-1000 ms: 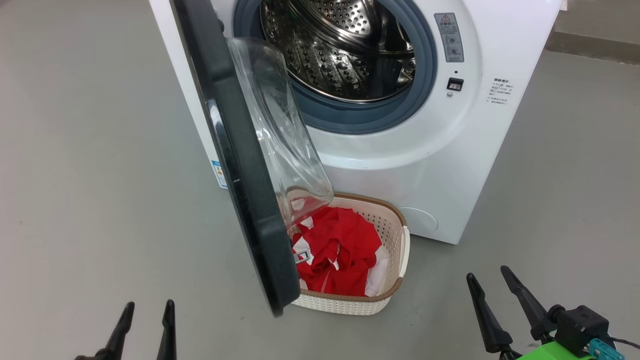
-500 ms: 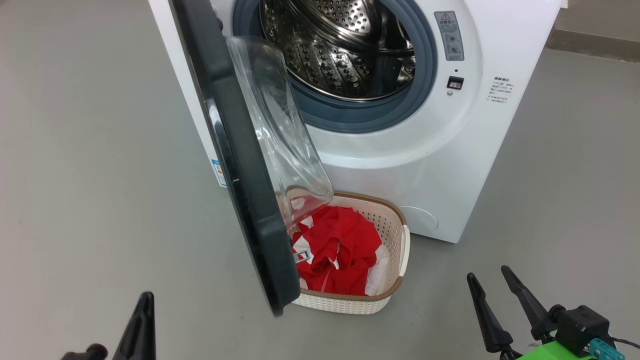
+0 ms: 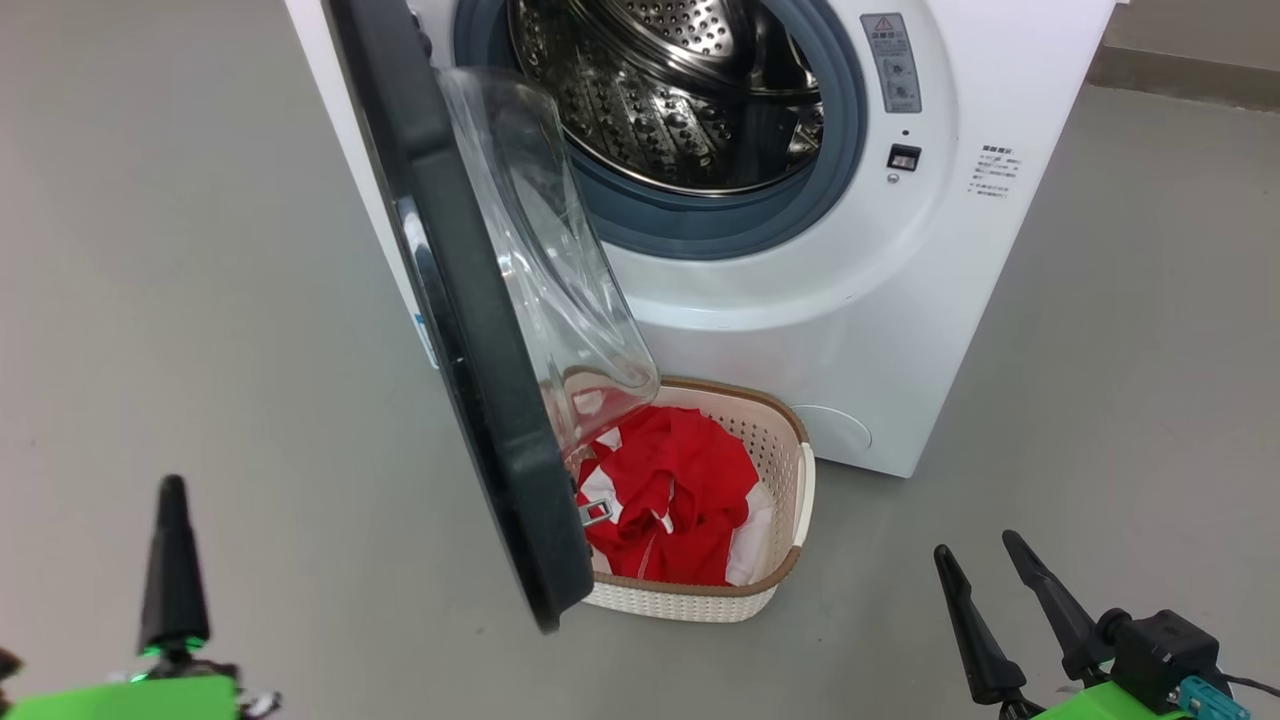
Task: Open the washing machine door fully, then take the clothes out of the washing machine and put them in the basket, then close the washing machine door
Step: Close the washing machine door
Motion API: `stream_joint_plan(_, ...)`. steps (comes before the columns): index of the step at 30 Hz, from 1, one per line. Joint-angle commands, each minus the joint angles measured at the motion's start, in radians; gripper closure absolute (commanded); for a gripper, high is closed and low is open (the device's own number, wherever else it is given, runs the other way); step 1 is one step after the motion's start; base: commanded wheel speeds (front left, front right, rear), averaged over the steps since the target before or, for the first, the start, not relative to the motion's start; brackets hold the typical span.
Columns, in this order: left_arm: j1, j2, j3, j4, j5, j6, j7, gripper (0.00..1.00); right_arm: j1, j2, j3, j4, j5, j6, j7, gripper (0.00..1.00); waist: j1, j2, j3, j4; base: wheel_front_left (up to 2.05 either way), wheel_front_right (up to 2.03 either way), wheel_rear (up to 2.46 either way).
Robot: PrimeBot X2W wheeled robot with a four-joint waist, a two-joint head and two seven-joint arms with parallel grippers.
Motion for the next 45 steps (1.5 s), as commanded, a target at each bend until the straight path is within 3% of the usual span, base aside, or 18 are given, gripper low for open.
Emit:
stream_joint_plan(1,-0.041,0.060,0.020,-0.024,-0.132,-0.005,-0.006,1.00,-0.035,-0.010,0.019,-0.024,-0.011,0.008,-0.006,0.00,0.0000,0.0000,0.001,-0.005,0.00,0.00,0.00)
stream_joint_plan(4,-0.050,0.122,0.005,-0.022,-0.353,-0.005,0.077,1.00,-0.035,-0.011,0.019,-0.025,-0.010,0.008,-0.006,0.00,0.0000,0.0000,0.005,-0.010,0.00,0.00,0.00)
stream_joint_plan(7,-0.058,0.163,0.006,-0.012,-0.554,-0.005,0.249,1.00,-0.037,-0.012,0.019,-0.025,-0.010,0.008,-0.006,0.00,0.0000,0.0000,0.009,-0.016,0.00,0.00,0.00)
stream_joint_plan(11,-0.051,0.205,0.012,0.000,-0.681,-0.005,0.476,1.00,-0.039,-0.013,0.019,-0.025,-0.010,0.008,-0.006,0.00,0.0000,0.0000,0.011,-0.023,0.00,0.00,0.00)
stream_joint_plan(15,-0.040,0.234,0.012,-0.008,-0.688,-0.005,0.632,1.00,-0.038,-0.015,0.020,-0.024,-0.010,0.008,-0.006,0.00,0.0000,0.0000,0.011,-0.030,0.00,0.00,0.00)
stream_joint_plan(19,-0.032,0.226,0.023,-0.024,-0.677,-0.005,0.721,1.00,-0.035,-0.016,0.020,-0.024,-0.011,0.008,-0.006,0.00,0.0000,0.0000,0.010,-0.035,0.00,0.00,0.00)
stream_joint_plan(33,-0.038,0.154,0.016,-0.034,-0.583,-0.005,0.825,1.00,-0.040,-0.019,0.028,-0.023,-0.011,0.008,-0.006,0.00,0.0000,0.0000,0.012,-0.057,0.00,0.00,0.00)
stream_joint_plan(45,-0.078,0.107,-0.007,-0.039,-0.542,-0.005,0.853,1.00,-0.056,-0.018,0.027,-0.027,-0.010,0.008,-0.006,0.00,0.0000,0.0000,0.037,-0.112,0.00,0.00,0.00)
